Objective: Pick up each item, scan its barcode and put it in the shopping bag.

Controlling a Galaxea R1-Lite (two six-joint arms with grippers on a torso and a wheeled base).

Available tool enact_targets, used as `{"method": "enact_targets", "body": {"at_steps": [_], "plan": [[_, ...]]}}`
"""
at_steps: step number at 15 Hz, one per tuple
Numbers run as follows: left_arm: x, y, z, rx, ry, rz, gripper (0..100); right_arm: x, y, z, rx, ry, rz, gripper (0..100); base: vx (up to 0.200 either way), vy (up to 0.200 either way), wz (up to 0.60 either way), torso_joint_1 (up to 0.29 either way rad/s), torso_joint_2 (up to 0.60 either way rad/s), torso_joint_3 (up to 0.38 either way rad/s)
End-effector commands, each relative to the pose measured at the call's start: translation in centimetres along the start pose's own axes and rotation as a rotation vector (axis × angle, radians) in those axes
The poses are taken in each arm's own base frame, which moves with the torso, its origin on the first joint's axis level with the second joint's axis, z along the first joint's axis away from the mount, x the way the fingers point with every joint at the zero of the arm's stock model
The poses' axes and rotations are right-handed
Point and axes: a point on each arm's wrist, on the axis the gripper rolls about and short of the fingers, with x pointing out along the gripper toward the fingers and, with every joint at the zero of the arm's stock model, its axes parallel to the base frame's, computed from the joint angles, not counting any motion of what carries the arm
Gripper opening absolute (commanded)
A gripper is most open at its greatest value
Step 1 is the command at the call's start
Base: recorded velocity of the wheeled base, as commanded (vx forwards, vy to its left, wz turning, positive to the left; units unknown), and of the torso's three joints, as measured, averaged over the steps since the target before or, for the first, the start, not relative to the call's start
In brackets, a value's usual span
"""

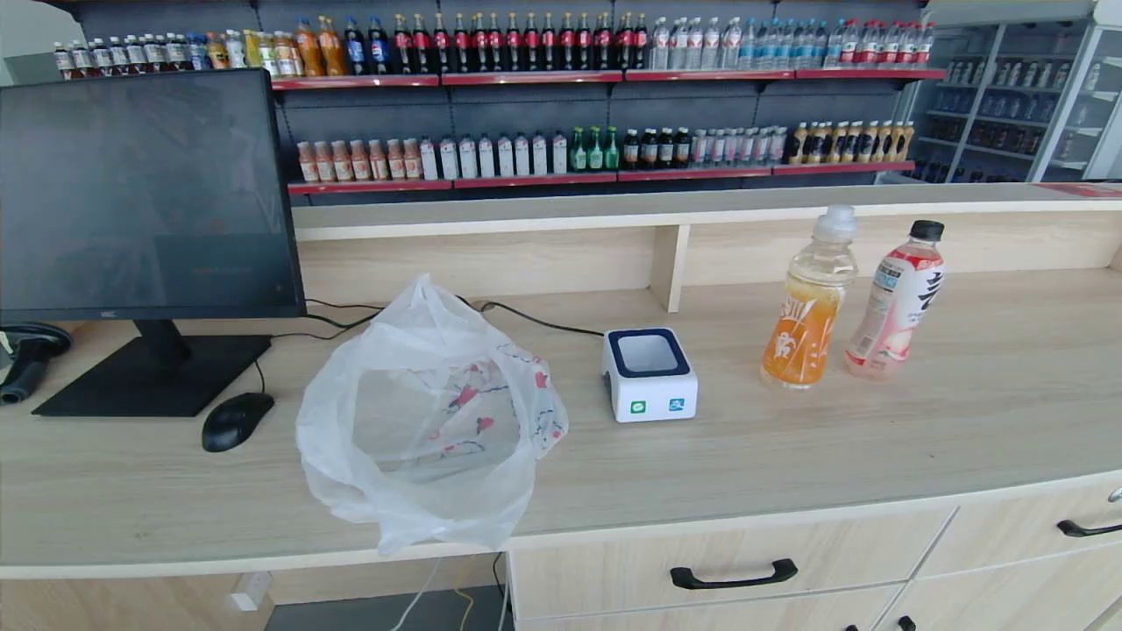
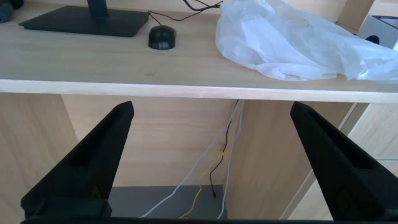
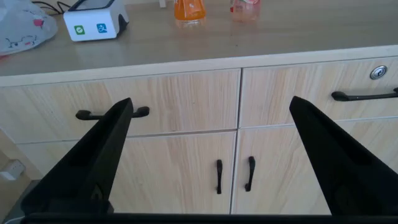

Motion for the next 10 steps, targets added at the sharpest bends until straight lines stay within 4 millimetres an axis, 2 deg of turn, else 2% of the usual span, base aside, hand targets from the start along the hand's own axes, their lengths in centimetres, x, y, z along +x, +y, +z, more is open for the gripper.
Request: {"method": "enact_targets", "body": {"at_steps": [1,10], "plan": [[0.0,0.0,0.0,0.001,0.0,0.0,100,0.01,0.0,0.01,-0.002,0.001,0.0,100,0.0,0.0,0.0,0.0,0.0,0.0],[0.0,0.0,0.0,-0.001,0.0,0.0,100,0.01,0.0,0.04,-0.055,-0.002,0.0,100,0.0,0.0,0.0,0.0,0.0,0.0]]}}
